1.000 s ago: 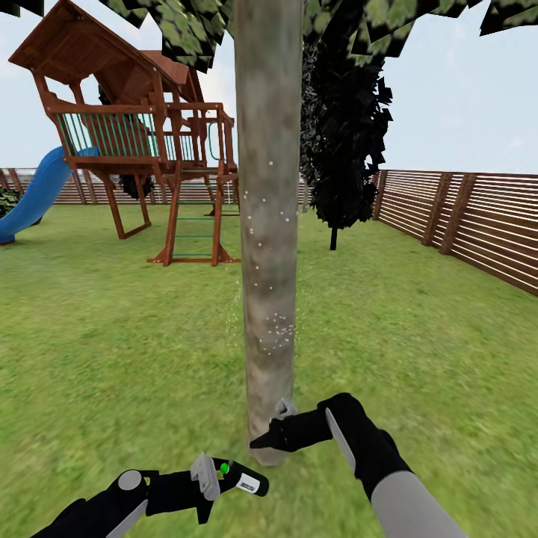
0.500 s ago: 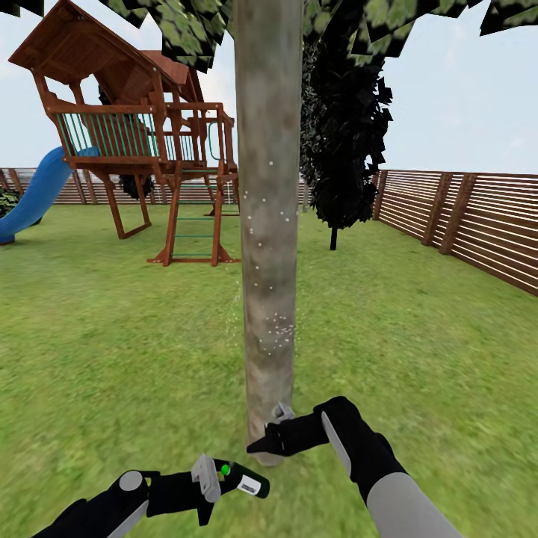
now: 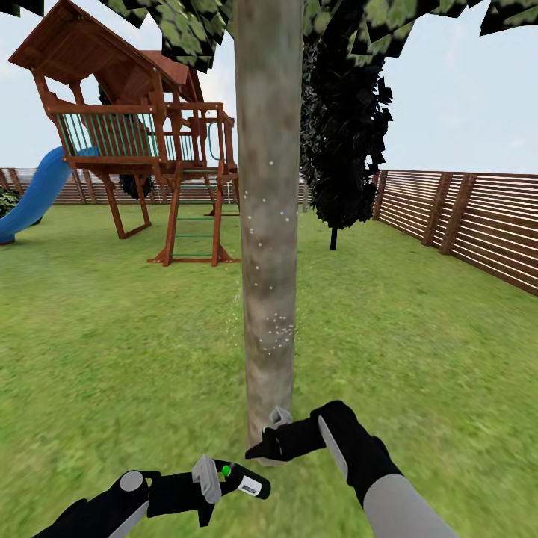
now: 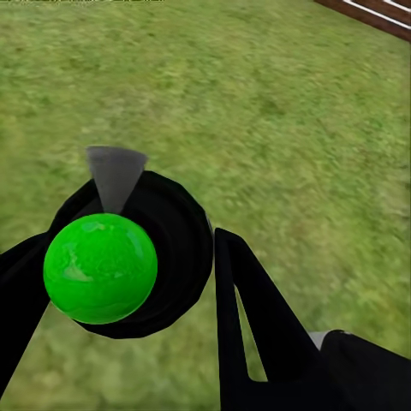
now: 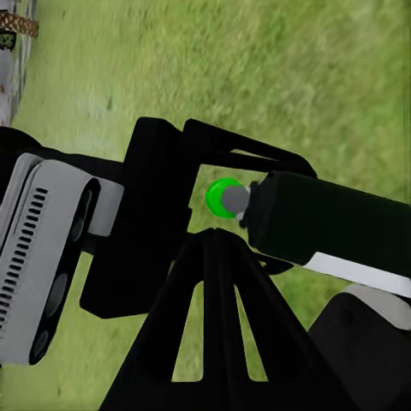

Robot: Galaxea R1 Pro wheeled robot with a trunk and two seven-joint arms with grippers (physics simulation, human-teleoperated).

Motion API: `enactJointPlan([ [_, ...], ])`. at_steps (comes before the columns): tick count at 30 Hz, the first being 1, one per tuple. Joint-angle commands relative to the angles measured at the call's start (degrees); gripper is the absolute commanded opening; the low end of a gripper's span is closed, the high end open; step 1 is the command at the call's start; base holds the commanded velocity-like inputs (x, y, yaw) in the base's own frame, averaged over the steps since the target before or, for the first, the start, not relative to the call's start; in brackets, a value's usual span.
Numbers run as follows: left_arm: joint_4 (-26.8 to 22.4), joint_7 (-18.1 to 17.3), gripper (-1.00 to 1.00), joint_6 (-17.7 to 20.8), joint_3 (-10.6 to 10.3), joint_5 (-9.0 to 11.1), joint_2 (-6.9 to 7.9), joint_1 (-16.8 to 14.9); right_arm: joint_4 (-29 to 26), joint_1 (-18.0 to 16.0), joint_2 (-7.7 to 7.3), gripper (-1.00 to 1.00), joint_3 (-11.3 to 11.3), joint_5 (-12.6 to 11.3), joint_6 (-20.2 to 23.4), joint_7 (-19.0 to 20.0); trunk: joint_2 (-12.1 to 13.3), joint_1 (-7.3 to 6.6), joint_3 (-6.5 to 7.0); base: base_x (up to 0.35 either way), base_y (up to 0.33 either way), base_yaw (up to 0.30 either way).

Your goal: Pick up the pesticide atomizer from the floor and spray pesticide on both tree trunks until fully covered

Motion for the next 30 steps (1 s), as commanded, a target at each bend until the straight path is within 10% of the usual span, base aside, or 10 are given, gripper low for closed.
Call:
enactJointPlan([
  [1,0.0,0.07,-1.0,-0.36,-0.3,0.31,0.06,-0.11,0.01,-0.05,0.04,-1.0,0.01,-0.01,0.34,0.06,-0.14,0.04,-0.14,0.0,0.0,0.0],
  [30,0.03,0.25,-1.0,-0.29,-1.44,0.31,0.06,-0.11,4.14,-0.05,0.86,-1.0,0.09,-3.0,-4.23,-5.04,-0.14,0.04,-0.14,0.0,0.0,0.0],
])
